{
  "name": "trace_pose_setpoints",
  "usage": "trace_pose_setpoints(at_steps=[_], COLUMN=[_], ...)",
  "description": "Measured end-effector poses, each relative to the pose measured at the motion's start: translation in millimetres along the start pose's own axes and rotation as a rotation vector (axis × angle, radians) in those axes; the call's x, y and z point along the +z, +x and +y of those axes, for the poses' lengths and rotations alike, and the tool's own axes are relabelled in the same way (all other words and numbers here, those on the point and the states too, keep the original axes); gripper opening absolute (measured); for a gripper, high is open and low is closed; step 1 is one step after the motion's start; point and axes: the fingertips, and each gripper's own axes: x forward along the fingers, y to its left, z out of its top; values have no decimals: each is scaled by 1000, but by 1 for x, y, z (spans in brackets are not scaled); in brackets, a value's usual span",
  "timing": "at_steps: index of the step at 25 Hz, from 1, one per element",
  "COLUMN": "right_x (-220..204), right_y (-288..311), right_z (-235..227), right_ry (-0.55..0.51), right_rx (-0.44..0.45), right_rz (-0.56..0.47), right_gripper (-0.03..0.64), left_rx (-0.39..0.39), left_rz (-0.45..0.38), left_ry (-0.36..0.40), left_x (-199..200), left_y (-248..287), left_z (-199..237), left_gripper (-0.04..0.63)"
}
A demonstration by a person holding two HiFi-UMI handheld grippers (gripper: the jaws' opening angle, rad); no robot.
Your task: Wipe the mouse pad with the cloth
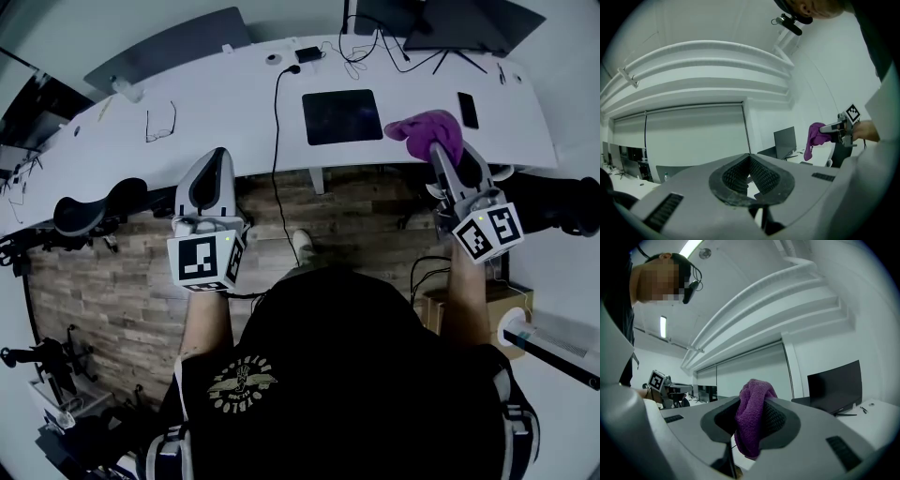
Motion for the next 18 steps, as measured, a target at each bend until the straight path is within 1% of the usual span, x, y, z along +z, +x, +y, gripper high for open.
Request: trace_pose_setpoints(at_steps=[12, 18], right_x=[-12, -1], right_y=[48, 69], right_z=[-20, -19], right_ry=[38, 27], right_rx=[-29, -50], right_rz=[26, 12], right_gripper=[98, 98], left_rx=[-57, -84], left_rz=[30, 9], left_ry=[-21, -26], left_x=[-17, -14], left_y=[60, 84], left_z=[20, 37], left_gripper=[2, 2])
